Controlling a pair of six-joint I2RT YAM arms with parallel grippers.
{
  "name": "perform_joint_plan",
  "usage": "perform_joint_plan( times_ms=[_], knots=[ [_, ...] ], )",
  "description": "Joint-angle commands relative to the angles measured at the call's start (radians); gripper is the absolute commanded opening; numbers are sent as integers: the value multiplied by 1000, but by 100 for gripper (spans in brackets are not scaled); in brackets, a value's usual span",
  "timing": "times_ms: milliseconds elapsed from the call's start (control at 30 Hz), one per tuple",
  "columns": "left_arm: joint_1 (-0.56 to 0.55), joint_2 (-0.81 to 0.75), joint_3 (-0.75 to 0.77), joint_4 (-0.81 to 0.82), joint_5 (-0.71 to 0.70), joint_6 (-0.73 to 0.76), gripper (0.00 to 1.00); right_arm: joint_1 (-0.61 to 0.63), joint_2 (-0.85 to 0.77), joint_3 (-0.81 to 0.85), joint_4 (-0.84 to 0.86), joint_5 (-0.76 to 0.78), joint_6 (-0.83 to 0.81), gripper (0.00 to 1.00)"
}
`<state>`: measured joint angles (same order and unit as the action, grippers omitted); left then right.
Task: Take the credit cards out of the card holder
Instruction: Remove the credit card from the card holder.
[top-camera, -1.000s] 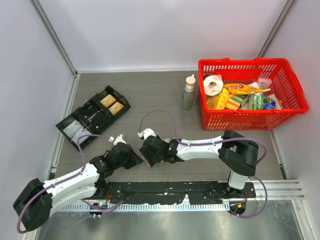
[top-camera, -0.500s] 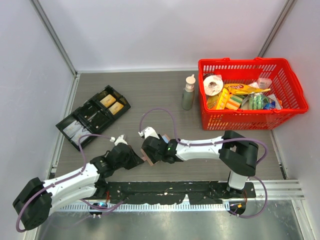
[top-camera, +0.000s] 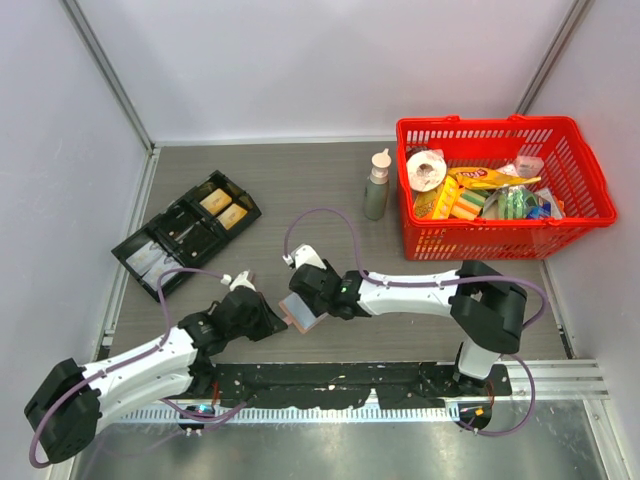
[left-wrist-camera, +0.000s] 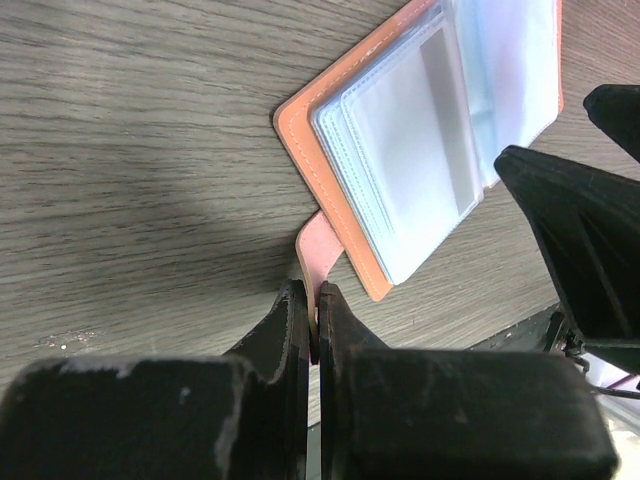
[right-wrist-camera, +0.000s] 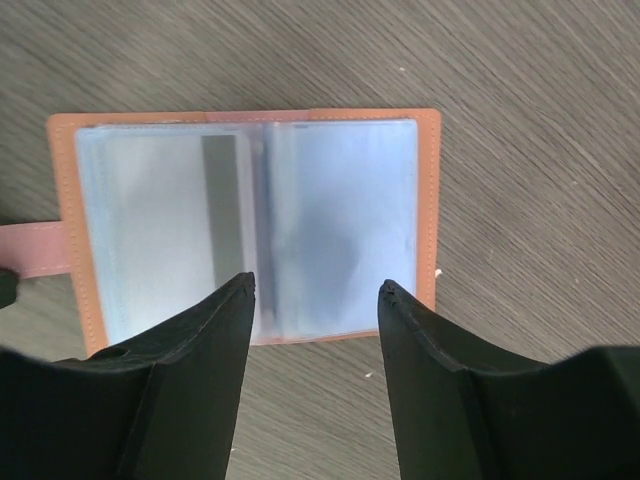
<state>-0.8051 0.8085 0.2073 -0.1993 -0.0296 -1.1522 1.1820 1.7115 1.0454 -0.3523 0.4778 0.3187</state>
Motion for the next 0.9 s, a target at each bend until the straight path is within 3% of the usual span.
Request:
perform_joint_plan(
  times_ms=[0, 133, 500, 867],
  knots=[
    [-5, -23, 32, -11, 0, 11, 0, 1, -81, 7, 91, -172, -35, 60],
    [-5, -22, 27, -11, 0, 8, 0, 13, -50, 13, 162, -260, -24, 66],
    [-8, -28, 23, -11, -1, 5, 0, 21, 42, 47, 174, -237, -33, 70],
    [-11, -32, 24, -11, 13, 6, 0, 19, 63, 34, 125, -105, -46, 68]
  ],
)
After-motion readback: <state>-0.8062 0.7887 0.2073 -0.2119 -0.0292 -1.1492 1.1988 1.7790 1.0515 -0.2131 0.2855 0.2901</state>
